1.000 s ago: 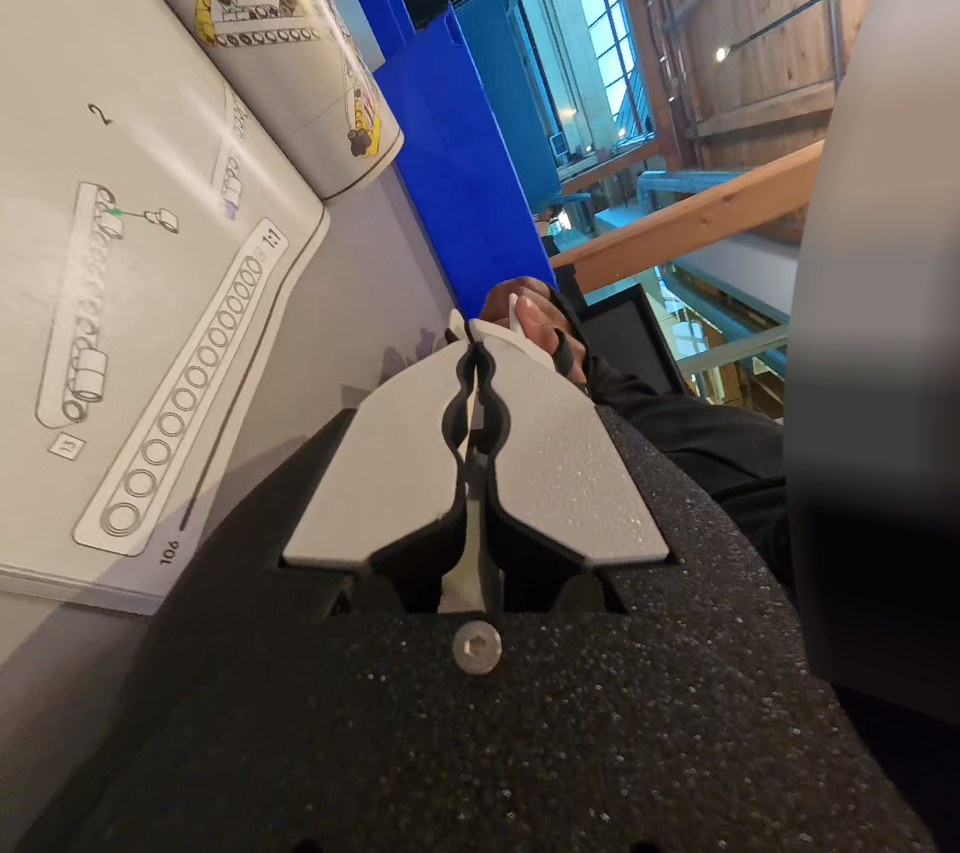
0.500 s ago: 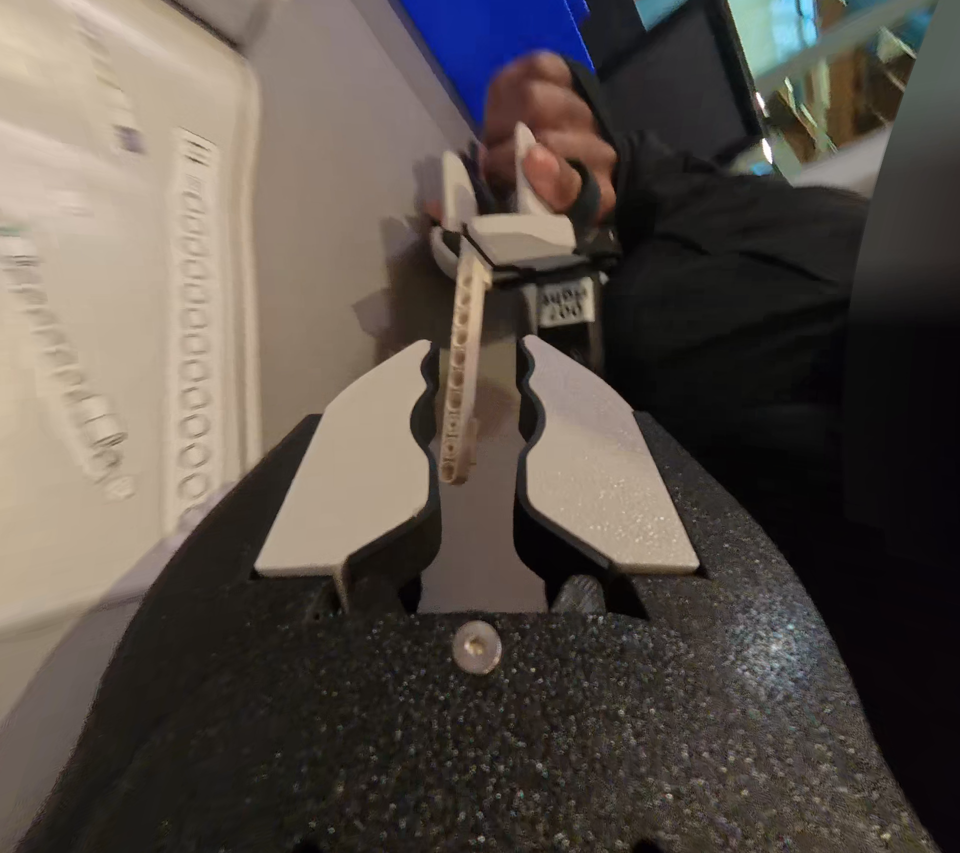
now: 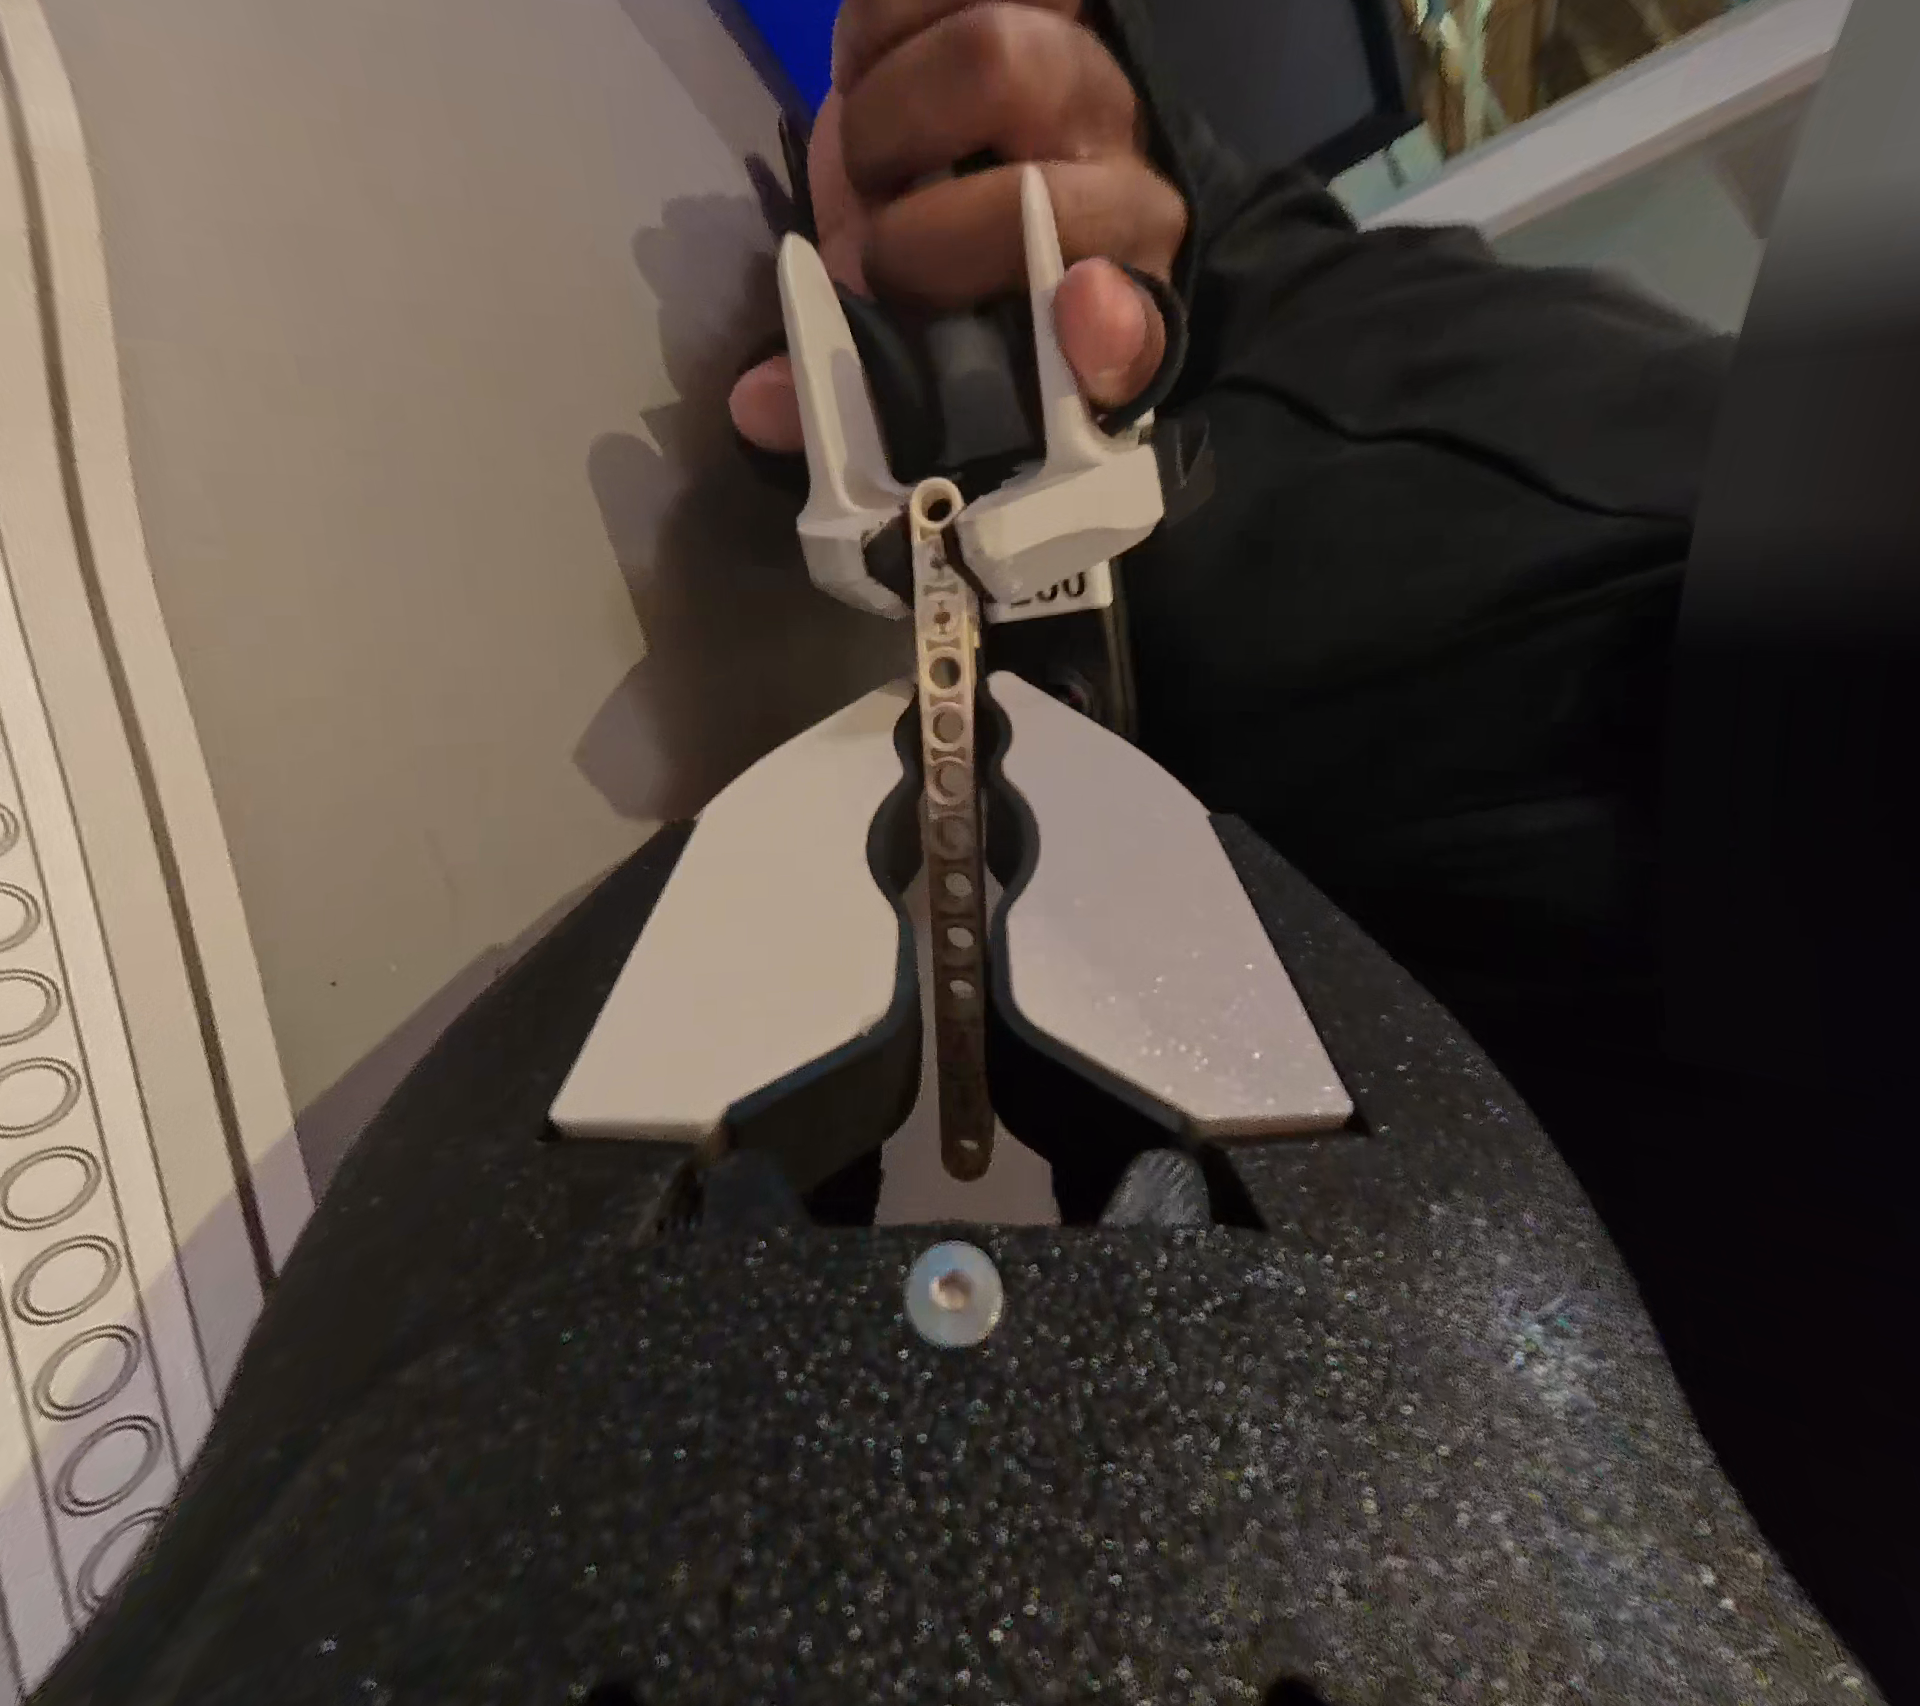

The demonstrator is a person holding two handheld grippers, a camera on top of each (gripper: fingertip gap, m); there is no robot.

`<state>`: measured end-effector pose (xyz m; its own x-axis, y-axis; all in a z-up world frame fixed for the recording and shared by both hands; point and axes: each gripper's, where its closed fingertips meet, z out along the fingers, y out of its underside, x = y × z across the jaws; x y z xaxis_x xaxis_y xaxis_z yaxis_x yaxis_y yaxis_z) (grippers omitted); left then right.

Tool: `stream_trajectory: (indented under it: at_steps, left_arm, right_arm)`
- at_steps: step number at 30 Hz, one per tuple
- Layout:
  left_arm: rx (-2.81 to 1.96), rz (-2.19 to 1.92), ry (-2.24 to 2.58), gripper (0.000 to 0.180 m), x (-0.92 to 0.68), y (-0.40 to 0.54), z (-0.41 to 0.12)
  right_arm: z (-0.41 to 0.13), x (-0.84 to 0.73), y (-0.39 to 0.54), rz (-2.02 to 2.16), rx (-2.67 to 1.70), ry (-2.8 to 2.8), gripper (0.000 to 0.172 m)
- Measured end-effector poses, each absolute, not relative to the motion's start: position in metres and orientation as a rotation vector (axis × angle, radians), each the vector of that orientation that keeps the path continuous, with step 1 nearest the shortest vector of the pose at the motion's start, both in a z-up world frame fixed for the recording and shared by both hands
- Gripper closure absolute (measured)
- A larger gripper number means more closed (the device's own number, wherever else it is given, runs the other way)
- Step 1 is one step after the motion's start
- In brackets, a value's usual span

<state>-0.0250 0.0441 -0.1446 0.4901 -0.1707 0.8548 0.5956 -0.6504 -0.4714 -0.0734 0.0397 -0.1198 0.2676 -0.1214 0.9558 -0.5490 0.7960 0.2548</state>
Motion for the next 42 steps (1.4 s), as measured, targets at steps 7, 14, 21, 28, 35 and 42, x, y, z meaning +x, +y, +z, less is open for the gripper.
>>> stream_trajectory:
  at_steps: [7, 14, 21, 28, 35, 42]
  left_arm:
    - [-1.802, -1.242, -0.487, 0.173, -0.033, 0.051, -0.134]
    - [-1.670, -1.216, -0.605, 0.174, -0.047, 0.052, -0.128]
    - [-1.570, -1.239, -0.684, 0.174, -0.049, 0.055, -0.125]
    - [-1.515, -1.231, -0.729, 0.175, -0.049, 0.054, -0.124]
    - [-1.460, -1.230, -0.753, 0.174, -0.051, 0.054, -0.121]
    - [-1.405, -1.207, -0.761, 0.174, -0.054, 0.052, -0.117]
  right_arm:
    - [-0.115, -0.079, 0.042, 0.307, 0.567, -1.309, 0.164]
    - [-0.112, -0.086, 0.043, 0.274, 0.542, -1.317, 0.164]
    - [-0.110, -0.087, 0.045, 0.257, 0.520, -1.317, 0.164]
    - [-0.111, -0.086, 0.045, 0.272, 0.507, -1.324, 0.164]
    - [-0.110, -0.085, 0.047, 0.298, 0.483, -1.335, 0.164]
    - [-0.108, -0.082, 0.048, 0.306, 0.478, -1.323, 0.164]
